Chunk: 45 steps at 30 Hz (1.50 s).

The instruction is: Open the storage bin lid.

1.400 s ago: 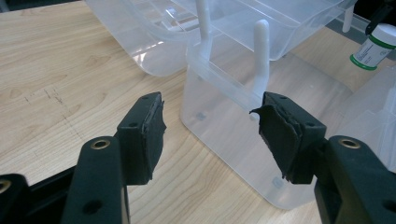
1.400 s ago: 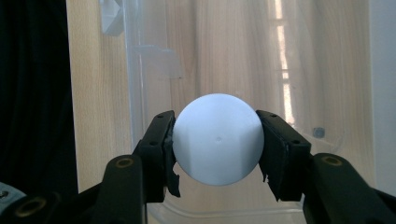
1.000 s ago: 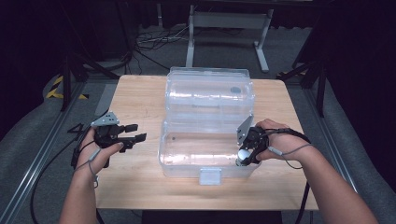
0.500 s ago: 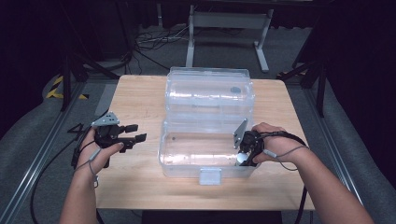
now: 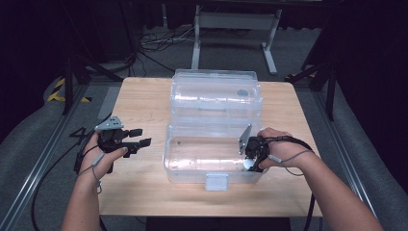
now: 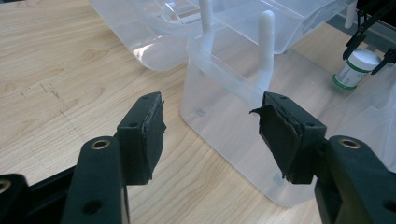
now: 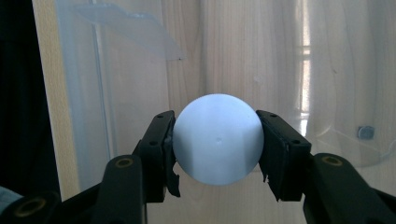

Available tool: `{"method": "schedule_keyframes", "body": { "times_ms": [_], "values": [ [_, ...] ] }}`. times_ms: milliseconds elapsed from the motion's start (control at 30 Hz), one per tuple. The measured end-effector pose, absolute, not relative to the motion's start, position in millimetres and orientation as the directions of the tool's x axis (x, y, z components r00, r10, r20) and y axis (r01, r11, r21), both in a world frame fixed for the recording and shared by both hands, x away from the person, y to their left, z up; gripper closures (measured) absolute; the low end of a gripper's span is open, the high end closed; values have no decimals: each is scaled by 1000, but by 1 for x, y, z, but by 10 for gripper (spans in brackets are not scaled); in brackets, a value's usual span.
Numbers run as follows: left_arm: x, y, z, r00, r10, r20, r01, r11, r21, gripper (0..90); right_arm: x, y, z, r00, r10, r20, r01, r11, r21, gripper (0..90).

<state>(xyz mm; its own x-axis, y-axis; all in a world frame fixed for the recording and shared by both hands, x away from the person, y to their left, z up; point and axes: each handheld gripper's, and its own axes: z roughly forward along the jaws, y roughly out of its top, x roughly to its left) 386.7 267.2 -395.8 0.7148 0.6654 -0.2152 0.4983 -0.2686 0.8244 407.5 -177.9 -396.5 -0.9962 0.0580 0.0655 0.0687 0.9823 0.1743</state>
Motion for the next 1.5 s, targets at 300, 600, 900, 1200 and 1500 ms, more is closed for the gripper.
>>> {"method": "schedule_keyframes", "body": {
  "times_ms": [300, 600, 900, 1200, 1500],
  "values": [
    [387, 267, -396, 714, 665, -218, 501, -268, 823, 408, 409, -176, -399, -995, 64, 70, 76, 981, 180, 499],
    [387, 268, -397, 712, 666, -220, 502, -265, 823, 408, 412, -173, -401, -995, 58, 80, 71, 984, 164, 498],
    [387, 269, -397, 712, 666, -222, 504, -265, 822, 409, 413, -172, -403, -994, 66, 82, 78, 985, 153, 496],
    [387, 269, -397, 714, 665, -221, 503, -267, 822, 409, 414, -174, -402, -994, 59, 88, 74, 982, 172, 466],
    [386, 266, -396, 716, 663, -220, 501, -267, 823, 408, 410, -182, -387, -994, 83, 69, 97, 967, 238, 457]
  ]
}}
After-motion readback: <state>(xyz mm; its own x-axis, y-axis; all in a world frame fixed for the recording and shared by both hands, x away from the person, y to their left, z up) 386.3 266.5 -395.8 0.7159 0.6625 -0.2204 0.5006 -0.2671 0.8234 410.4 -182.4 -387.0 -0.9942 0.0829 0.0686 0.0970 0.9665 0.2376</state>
